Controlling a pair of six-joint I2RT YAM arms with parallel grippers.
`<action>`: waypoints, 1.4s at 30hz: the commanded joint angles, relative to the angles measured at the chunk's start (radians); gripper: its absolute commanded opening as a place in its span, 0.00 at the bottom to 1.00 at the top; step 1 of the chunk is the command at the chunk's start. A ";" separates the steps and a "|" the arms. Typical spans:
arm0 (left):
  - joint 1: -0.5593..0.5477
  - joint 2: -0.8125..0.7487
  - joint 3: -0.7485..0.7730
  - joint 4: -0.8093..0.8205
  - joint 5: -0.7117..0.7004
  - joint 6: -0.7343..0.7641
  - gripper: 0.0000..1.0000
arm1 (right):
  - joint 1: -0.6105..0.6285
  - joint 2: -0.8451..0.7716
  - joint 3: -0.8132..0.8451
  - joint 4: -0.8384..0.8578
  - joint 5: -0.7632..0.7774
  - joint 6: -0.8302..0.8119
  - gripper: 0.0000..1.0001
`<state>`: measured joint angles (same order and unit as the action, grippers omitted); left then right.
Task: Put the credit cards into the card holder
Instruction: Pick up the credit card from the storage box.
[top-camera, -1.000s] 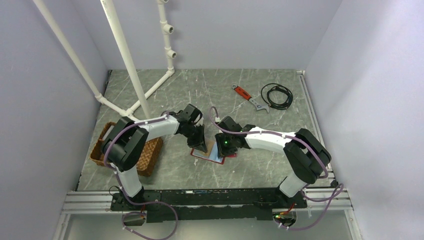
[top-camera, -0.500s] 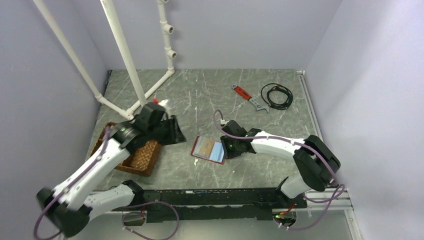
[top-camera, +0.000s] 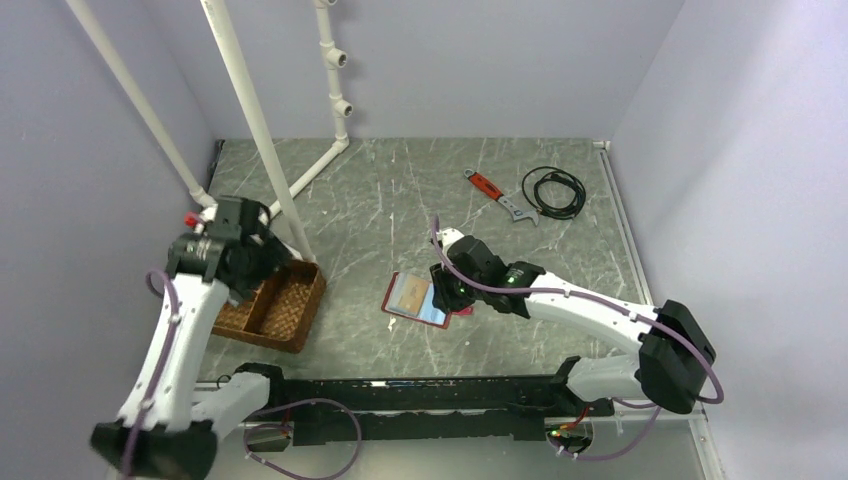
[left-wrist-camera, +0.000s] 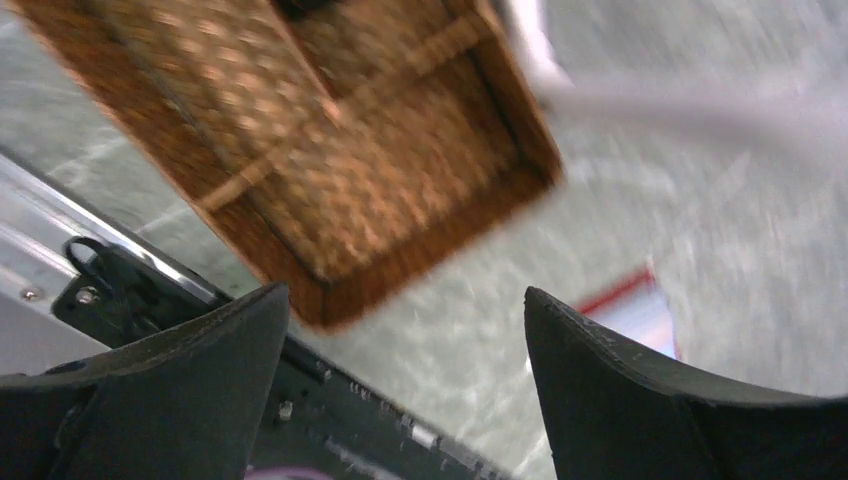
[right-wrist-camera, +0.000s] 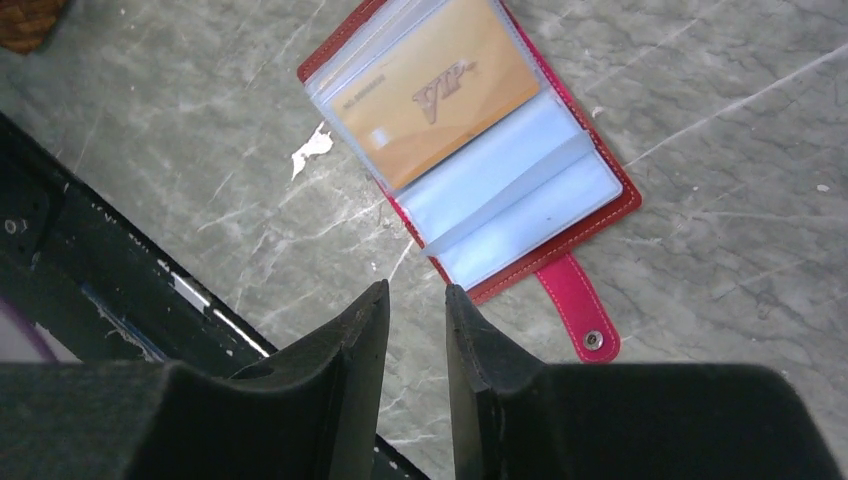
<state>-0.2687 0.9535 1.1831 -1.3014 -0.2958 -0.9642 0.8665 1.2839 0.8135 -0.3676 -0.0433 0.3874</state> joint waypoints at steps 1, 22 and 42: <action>0.374 0.118 -0.039 0.139 0.030 0.249 0.95 | 0.015 -0.058 -0.026 0.044 0.010 -0.028 0.31; 0.479 0.566 -0.164 0.630 0.111 1.115 0.77 | 0.092 -0.132 -0.072 0.067 0.086 -0.041 0.35; 0.456 0.805 -0.074 0.614 -0.168 0.917 0.27 | 0.095 -0.113 -0.069 0.065 0.112 -0.039 0.37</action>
<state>0.1783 1.7603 1.1397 -0.7448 -0.4763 0.0116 0.9573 1.1744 0.7406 -0.3351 0.0376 0.3584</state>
